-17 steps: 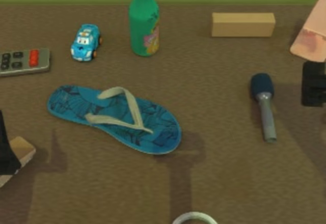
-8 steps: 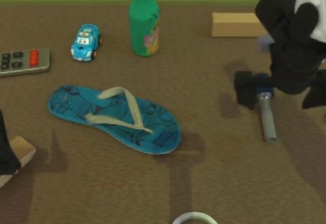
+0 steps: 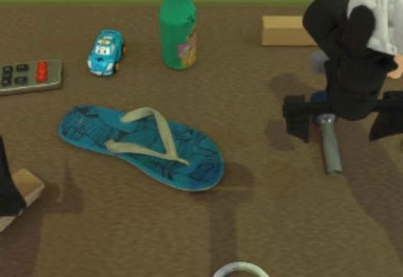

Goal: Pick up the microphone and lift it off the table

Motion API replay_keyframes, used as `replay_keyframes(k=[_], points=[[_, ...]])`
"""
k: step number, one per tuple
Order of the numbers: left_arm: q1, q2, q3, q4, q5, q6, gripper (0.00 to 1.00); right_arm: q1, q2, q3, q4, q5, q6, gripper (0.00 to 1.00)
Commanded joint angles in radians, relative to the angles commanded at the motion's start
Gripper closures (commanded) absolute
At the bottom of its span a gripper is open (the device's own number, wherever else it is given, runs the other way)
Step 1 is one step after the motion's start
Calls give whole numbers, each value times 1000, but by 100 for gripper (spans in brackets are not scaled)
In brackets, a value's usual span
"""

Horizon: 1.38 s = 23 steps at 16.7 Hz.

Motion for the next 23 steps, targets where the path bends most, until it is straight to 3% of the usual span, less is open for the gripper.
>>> replay_keyframes(k=[3, 10, 15, 23], points=[[0, 0, 0, 0, 0, 0, 0, -2, 23, -21, 39, 1, -5, 0], [0, 0, 0, 0, 0, 0, 0, -24, 171, -145, 323, 1, -26, 0], [0, 0, 0, 0, 0, 0, 0, -26, 185, -156, 343, 1, -28, 0], [0, 0, 0, 0, 0, 0, 0, -26, 185, -156, 343, 1, -28, 60]])
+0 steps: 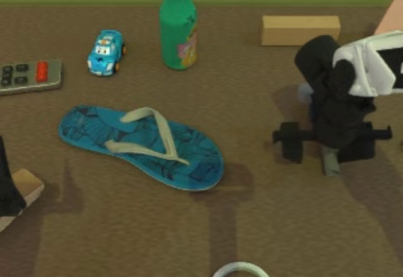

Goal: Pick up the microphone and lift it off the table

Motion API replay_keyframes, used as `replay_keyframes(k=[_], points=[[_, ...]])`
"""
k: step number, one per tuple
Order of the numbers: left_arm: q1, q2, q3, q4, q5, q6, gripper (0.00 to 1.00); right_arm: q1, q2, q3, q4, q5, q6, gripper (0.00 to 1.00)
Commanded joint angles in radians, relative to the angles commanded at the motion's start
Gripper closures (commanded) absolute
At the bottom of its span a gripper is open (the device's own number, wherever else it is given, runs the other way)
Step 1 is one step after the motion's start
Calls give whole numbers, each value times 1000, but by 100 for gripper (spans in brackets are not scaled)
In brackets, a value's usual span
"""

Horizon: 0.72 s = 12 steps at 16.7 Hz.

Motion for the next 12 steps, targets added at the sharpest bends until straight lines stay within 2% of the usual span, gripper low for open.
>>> replay_keyframes(k=[5, 12], points=[[0, 0, 0, 0, 0, 0, 0, 0, 0, 0, 0, 0, 0, 98], [0, 0, 0, 0, 0, 0, 0, 0, 0, 0, 0, 0, 0, 100]])
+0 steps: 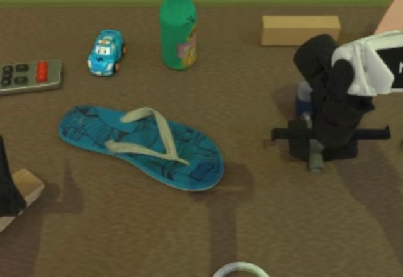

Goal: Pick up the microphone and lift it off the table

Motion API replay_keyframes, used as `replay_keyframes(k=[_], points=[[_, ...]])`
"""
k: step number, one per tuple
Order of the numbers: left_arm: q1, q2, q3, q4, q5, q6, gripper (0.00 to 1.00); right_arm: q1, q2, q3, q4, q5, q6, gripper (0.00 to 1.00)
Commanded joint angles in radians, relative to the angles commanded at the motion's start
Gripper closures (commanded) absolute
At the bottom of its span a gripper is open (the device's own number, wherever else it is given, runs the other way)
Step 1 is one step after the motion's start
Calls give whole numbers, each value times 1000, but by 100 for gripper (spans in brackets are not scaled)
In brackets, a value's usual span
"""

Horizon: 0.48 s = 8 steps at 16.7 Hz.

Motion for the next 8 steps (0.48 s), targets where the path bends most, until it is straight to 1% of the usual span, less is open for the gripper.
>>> replay_keyframes(k=[1, 2, 5, 8], points=[[0, 0, 0, 0, 0, 0, 0, 0, 0, 0, 0, 0, 0, 100], [0, 0, 0, 0, 0, 0, 0, 12, -41, 22, -9, -42, 27, 100], [0, 0, 0, 0, 0, 0, 0, 13, -48, 15, 24, -52, 17, 100], [0, 0, 0, 0, 0, 0, 0, 16, -68, -10, 150, -89, -18, 100]])
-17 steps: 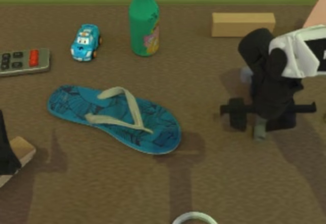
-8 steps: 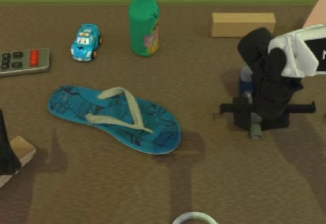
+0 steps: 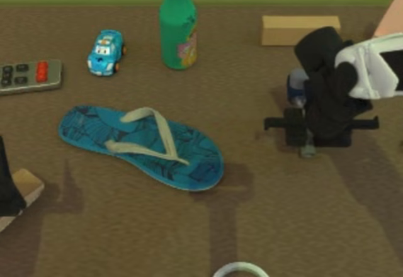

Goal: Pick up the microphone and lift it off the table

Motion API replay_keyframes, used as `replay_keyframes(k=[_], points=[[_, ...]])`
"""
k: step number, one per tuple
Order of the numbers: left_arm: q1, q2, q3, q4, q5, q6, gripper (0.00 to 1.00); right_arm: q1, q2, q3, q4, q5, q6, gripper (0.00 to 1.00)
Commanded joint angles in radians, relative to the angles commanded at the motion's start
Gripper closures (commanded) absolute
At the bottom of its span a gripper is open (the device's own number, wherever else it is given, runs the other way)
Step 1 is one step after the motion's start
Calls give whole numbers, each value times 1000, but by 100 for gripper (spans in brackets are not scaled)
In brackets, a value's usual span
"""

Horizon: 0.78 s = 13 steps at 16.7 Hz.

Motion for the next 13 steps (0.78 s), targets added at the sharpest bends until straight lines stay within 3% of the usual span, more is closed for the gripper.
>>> replay_keyframes(k=[4, 13], points=[[0, 0, 0, 0, 0, 0, 0, 1, -48, -69, 268, -81, -73, 100], [0, 0, 0, 0, 0, 0, 0, -1, -217, -300, 1062, -311, -278, 100]])
